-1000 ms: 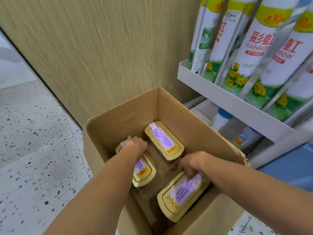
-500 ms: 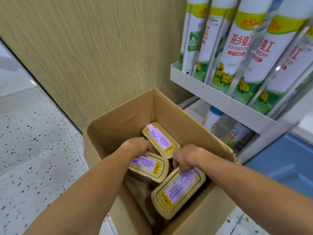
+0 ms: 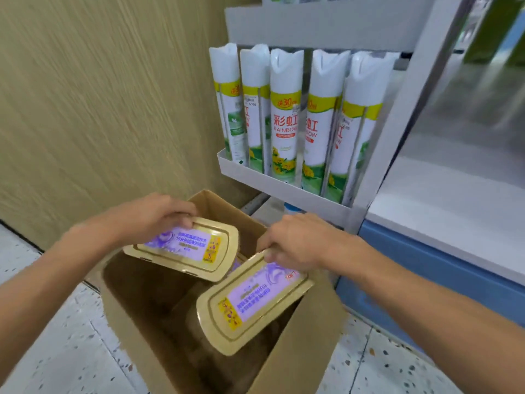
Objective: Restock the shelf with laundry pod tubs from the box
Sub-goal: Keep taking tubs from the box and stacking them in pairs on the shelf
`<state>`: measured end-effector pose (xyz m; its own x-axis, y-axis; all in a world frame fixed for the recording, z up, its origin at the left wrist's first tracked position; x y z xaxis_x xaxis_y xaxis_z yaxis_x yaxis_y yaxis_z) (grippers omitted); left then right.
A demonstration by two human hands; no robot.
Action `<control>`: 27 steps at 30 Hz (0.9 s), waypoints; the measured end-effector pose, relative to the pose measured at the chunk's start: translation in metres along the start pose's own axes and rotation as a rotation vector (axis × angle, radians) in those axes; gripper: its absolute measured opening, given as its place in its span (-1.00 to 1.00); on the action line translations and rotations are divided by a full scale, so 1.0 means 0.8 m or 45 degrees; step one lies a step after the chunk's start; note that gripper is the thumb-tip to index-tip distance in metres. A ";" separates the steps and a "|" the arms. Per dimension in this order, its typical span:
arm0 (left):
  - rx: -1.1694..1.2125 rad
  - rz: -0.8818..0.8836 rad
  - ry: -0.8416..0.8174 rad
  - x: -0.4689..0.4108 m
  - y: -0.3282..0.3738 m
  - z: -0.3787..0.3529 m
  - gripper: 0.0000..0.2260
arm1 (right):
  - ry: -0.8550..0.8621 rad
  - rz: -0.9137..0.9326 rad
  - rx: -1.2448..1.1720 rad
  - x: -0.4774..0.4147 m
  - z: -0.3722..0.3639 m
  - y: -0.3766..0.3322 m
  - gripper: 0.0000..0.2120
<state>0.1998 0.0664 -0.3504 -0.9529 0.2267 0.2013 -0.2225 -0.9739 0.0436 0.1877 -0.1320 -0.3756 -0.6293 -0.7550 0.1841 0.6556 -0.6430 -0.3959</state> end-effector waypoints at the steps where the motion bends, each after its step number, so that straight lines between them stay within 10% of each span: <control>1: 0.022 -0.008 0.040 0.007 0.007 0.022 -0.92 | 0.044 -0.007 -0.028 0.013 0.017 -0.001 -0.75; 11: 0.295 -0.214 0.437 0.021 0.164 0.157 -0.54 | 0.473 -0.264 -0.264 0.219 0.136 0.047 -0.74; 16: 0.324 -0.491 0.541 -0.019 0.284 0.176 -0.90 | 0.759 -0.519 -0.431 0.361 0.163 0.099 -0.77; 27: 0.106 -0.829 0.489 -0.113 0.509 0.189 -0.82 | 1.269 -1.104 -0.623 0.638 0.143 0.221 -0.63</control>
<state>0.2264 -0.3512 -0.2025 -0.6424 0.7263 -0.2444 -0.7629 -0.6364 0.1140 0.0299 -0.6459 -0.2485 -0.9149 0.3919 -0.0965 -0.1671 -0.5856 -0.7932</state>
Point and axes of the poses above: each hand's wrist, its own x-axis away from the middle knuckle, its own z-axis out of the back of the hand, y = z × x, the point moved 9 cm from there along -x, towards the middle knuckle, and after that the axes turned 14 degrees about -x, right-handed, at the moved point
